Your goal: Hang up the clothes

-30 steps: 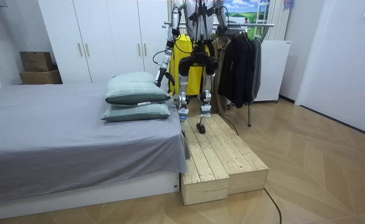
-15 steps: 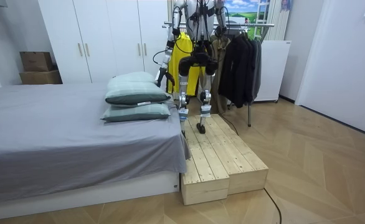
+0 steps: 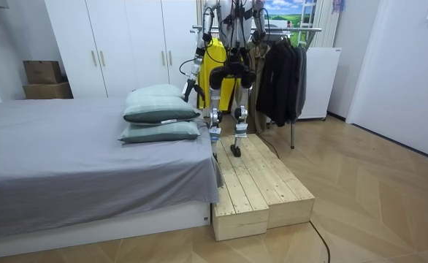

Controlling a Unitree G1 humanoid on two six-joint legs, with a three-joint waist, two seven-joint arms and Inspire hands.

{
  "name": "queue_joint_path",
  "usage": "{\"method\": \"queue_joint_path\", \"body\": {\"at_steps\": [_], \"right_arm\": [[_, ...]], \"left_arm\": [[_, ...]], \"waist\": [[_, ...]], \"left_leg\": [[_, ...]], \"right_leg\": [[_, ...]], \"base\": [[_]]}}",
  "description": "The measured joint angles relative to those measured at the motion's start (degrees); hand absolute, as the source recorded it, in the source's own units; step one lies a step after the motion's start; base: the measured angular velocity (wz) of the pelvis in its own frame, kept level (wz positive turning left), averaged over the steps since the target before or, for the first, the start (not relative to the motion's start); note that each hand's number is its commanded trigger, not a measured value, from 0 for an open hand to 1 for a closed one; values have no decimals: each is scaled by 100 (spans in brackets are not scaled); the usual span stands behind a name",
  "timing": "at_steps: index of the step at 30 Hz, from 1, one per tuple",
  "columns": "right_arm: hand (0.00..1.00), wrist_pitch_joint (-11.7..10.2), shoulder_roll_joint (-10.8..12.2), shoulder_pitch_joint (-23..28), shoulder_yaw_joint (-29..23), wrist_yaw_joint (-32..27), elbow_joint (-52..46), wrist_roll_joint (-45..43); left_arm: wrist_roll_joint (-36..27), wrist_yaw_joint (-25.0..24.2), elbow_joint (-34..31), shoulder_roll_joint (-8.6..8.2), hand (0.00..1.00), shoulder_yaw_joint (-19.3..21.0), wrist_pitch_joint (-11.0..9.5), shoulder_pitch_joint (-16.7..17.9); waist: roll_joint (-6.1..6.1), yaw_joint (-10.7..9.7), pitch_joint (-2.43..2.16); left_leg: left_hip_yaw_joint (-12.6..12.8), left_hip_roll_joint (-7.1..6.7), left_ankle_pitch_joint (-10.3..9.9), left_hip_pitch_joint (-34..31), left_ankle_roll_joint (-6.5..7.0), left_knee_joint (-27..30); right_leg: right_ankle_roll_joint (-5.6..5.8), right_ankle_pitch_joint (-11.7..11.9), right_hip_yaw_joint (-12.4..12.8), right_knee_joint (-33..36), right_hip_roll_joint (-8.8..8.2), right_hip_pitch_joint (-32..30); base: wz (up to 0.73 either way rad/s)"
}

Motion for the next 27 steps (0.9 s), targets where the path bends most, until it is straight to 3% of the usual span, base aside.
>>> {"method": "queue_joint_path", "body": {"at_steps": [1, 2, 6, 11, 27], "right_arm": [[51, 0, 0, 0, 0, -2, 2, 0], [0, 0, 0, 0, 0, -3, 5, 1], [0, 39, 2, -11, 0, -5, 58, 13], [0, 525, 5, -5, 17, 195, 537, 27], [0, 537, -6, -13, -79, 457, 556, 194]], "left_arm": [[0, 0, -1, 0, 0, -4, 0, 0], [0, 0, -1, 0, 0, -6, 0, 0], [0, 0, -2, 0, 0, -7, 0, 0], [0, 0, -3, -4, 0, -53, 0, 0], [0, 0, -3, -7, 0, -43, 5, -2]], "waist": [[1, 0, 0], [1, 0, 0], [1, 0, 0], [1, -3, -3], [-5, -4, -10]], "left_leg": [[0, -1, 0, -1, 0, 3], [0, -1, 0, -2, 0, 5], [1, -3, 0, -1, 1, 8], [1, -4, -9, -27, 13, 6], [10, 2, 15, -62, -28, -71]], "right_leg": [[5, 3, 0, 0, -1, 0], [7, 5, 0, 0, -1, 1], [14, 9, 3, 1, -1, 1], [14, 9, 11, -6, 2, -26], [1, -3, 36, -6, 28, -109]], "base": [[0], [0], [0], [0], [0]]}}
